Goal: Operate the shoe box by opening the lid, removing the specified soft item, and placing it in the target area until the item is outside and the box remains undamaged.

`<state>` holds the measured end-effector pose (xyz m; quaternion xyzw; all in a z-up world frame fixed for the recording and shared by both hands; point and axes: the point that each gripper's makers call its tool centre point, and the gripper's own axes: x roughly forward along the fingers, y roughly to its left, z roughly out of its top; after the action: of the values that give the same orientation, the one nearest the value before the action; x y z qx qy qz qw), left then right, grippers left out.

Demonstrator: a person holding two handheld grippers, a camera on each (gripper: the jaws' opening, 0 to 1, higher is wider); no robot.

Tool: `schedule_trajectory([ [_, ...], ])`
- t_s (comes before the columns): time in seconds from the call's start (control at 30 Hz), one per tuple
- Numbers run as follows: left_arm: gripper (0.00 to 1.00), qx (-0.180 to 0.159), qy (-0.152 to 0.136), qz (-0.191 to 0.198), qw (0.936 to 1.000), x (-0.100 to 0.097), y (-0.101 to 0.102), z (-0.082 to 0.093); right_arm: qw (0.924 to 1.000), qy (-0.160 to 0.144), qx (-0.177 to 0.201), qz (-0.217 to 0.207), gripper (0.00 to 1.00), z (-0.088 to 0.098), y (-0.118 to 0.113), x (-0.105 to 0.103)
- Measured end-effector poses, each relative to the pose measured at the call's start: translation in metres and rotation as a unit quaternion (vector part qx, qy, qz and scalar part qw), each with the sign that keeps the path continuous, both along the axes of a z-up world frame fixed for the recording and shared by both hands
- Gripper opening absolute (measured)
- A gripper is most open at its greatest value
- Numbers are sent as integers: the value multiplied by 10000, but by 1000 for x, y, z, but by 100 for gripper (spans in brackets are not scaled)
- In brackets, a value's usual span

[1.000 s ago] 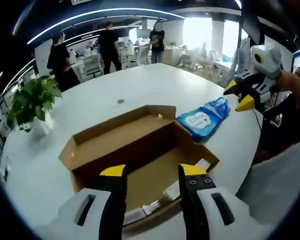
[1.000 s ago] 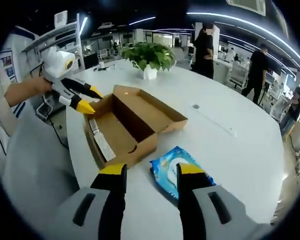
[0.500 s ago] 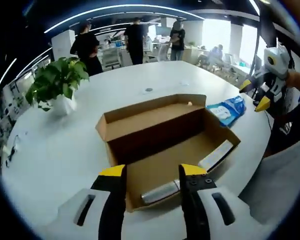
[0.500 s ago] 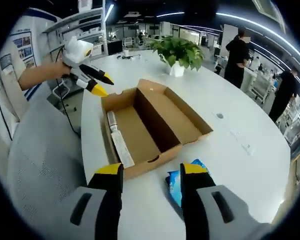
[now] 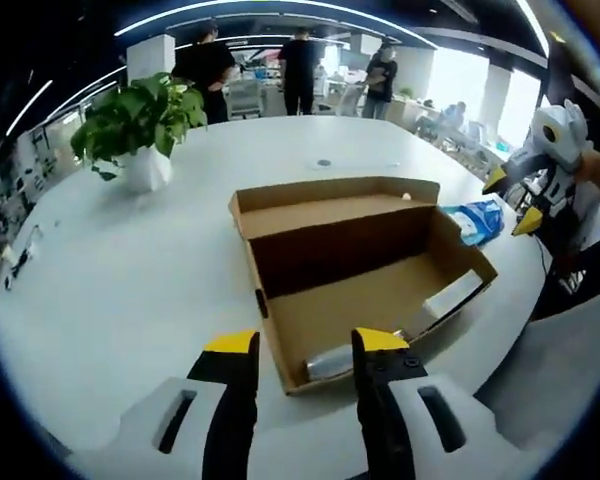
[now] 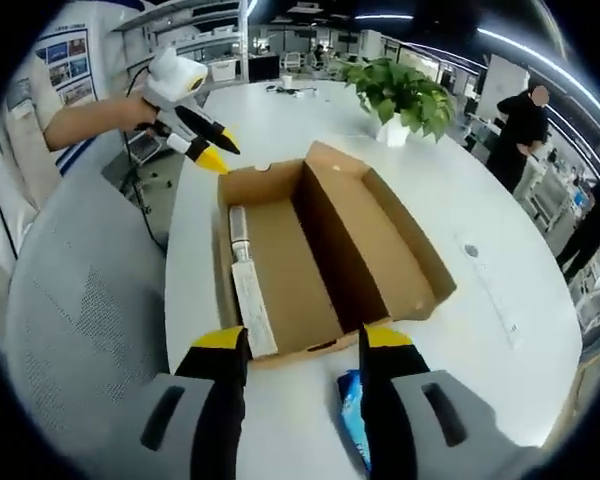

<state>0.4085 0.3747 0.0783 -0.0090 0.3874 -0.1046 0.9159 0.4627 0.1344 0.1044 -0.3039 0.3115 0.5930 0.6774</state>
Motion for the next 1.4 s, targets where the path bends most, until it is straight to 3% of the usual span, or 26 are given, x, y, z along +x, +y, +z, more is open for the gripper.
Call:
schedule_trajectory([
  [0.37,22,-247,221,159,9993,-11,0,-18,9950,-10,-551,836,35,-35,14,-8],
  [0.47,22,-230,281,235,9991,-14,2,-21,9929,108,-604,1016,38,-42,17,-9],
  [0.8,4,-81,435,383,9983,-20,14,-28,9824,687,-1064,1372,44,-74,18,-14],
  [1.13,4,-218,478,463,9975,-20,15,-29,9782,1012,-1210,1351,39,-95,23,-17],
  [1.4,4,-260,455,531,9972,-20,15,-29,9764,823,-1382,1444,34,-107,22,-19],
])
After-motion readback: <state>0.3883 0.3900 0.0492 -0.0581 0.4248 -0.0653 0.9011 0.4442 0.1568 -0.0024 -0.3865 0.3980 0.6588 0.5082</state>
